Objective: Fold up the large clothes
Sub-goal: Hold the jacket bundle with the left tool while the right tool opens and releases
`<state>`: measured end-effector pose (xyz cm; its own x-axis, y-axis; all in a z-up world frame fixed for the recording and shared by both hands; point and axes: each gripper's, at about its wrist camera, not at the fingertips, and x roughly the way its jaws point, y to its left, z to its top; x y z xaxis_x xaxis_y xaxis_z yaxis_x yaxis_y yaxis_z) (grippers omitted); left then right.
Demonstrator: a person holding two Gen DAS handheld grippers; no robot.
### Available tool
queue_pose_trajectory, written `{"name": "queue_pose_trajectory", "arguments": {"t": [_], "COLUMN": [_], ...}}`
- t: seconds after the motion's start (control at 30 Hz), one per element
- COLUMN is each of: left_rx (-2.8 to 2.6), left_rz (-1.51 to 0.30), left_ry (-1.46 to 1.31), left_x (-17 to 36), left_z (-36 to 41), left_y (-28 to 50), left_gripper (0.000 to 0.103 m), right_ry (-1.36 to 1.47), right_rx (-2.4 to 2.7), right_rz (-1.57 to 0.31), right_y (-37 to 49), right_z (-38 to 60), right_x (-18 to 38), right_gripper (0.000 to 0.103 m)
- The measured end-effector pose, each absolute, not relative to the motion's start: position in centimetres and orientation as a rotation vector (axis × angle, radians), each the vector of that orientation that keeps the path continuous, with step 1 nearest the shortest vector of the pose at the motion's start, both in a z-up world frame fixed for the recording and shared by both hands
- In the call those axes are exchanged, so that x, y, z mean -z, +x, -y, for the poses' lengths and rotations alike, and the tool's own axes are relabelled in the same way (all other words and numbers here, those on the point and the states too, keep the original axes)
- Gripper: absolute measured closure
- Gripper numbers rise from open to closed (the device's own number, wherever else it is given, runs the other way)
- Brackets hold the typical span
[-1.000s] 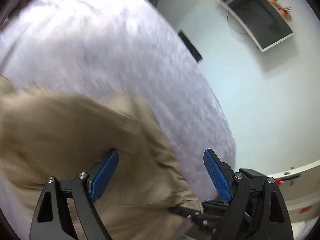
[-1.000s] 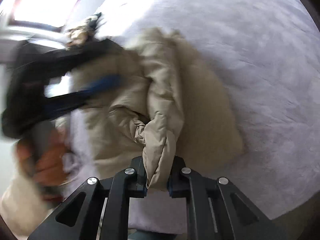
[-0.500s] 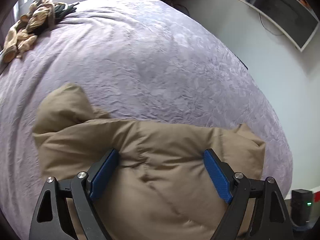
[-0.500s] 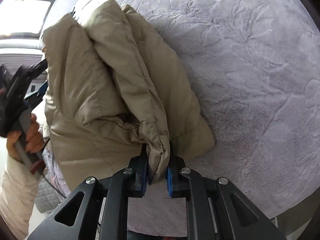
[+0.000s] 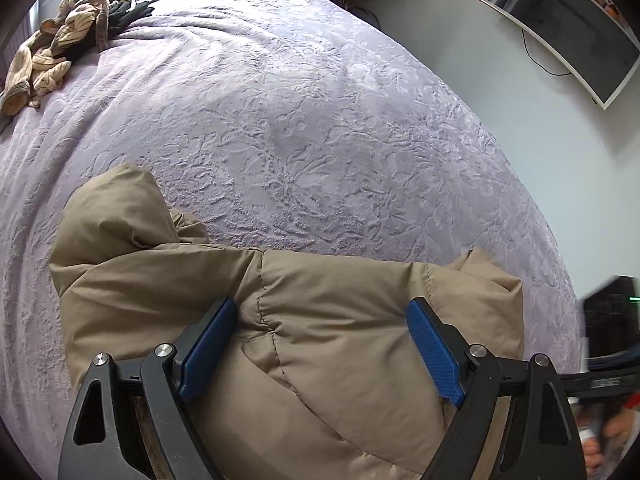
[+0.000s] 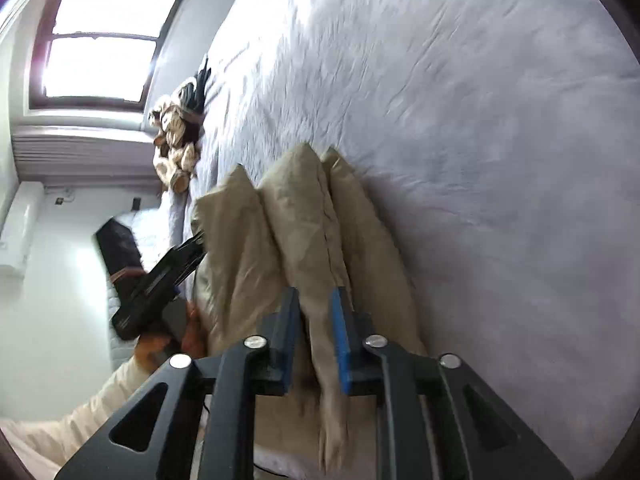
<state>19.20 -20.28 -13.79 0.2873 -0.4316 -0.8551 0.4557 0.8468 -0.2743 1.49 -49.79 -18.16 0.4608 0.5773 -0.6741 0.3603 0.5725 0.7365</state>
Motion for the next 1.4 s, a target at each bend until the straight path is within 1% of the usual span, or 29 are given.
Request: {"name": "queue_pose_trajectory", "arguments": {"t": [0.13, 0.2, 0.3, 0.37, 0.43, 0.5, 0.53, 0.57, 0.6, 0.63, 0.7, 0.73, 0.8, 0.83, 0.87, 0.97, 1.03, 1.1, 1.2, 1.4], "left_rx": [0.578, 0.569, 0.558, 0.552, 0.550, 0.549, 0.548, 0.548, 0.548, 0.546, 0.545, 0.544, 0.541, 0.540, 0.539, 0.535, 0.535, 0.532, 0.527, 0.514], "left_rz": [-1.132, -1.135, -1.134, -1.135, -1.135, -1.137, -1.138, -1.140, -1.141, -1.140, -1.137, -1.136, -1.135, -1.134, -1.133, -1.131, -1.130, -1.128, -1.130, -1.143], "left_ry": [0.034, 0.046, 0.075, 0.100, 0.108, 0.105, 0.102, 0.100, 0.099, 0.102, 0.108, 0.112, 0.116, 0.118, 0.120, 0.125, 0.126, 0.126, 0.128, 0.156], "left_x": [14.0, 14.1, 14.0, 14.1, 14.1, 14.2, 14.2, 14.2, 14.2, 14.1, 14.2, 14.2, 14.2, 14.2, 14.2, 14.1, 14.1, 14.0, 13.8, 13.1], "left_z": [20.8, 21.0, 21.9, 22.3, 22.5, 22.4, 22.3, 22.2, 22.2, 22.3, 22.4, 22.4, 22.2, 22.1, 22.1, 21.9, 21.9, 21.8, 21.8, 21.6], "left_y": [19.1, 19.0, 18.5, 18.2, 18.1, 18.2, 18.2, 18.2, 18.2, 18.2, 18.1, 18.2, 18.2, 18.2, 18.2, 18.2, 18.2, 18.1, 18.1, 18.0], "left_gripper": [0.016, 0.016, 0.016, 0.016, 0.016, 0.016, 0.016, 0.016, 0.016, 0.016, 0.016, 0.016, 0.016, 0.016, 0.016, 0.016, 0.016, 0.016, 0.016, 0.016], "right_ry": [1.082, 1.019, 0.923, 0.860, 0.792, 0.756, 0.755, 0.753, 0.741, 0.737, 0.772, 0.799, 0.810, 0.781, 0.738, 0.541, 0.399, 0.392, 0.465, 0.474], "right_rx": [-0.331, -0.425, -0.408, -0.357, -0.302, -0.257, -0.235, -0.212, -0.172, -0.148, -0.147, -0.150, -0.168, -0.178, -0.183, -0.165, -0.102, -0.077, -0.067, -0.052], "right_rz": [-1.244, -1.309, -1.355, -1.361, -1.361, -1.348, -1.333, -1.325, -1.312, -1.286, -1.254, -1.237, -1.227, -1.233, -1.246, -1.290, -1.349, -1.375, -1.392, -1.404], "right_y": [5.8, 7.5, 8.2, 7.8, 6.9, 5.9, 5.2, 4.7, 4.1, 3.4, 2.7, 2.5, 2.4, 2.7, 2.8, 3.4, 3.7, 3.5, 3.1, 2.4], "right_z": [46.9, 44.7, 43.5, 43.6, 43.9, 44.7, 45.4, 46.1, 46.7, 47.3, 48.1, 48.3, 47.9, 47.0, 46.2, 43.5, 42.0, 41.9, 42.7, 43.5], "right_x": [24.1, 25.6, 25.7, 24.4, 23.0, 21.6, 20.6, 19.7, 18.9, 17.9, 16.7, 15.9, 15.0, 14.5, 14.4, 14.3, 15.6, 16.8, 18.2, 18.7], "right_gripper": [0.092, 0.096, 0.097, 0.093, 0.091, 0.082, 0.060, 0.032, 0.025, 0.023, 0.022, 0.019, 0.011, 0.002, 0.000, 0.000, 0.000, 0.000, 0.000, 0.000]}}
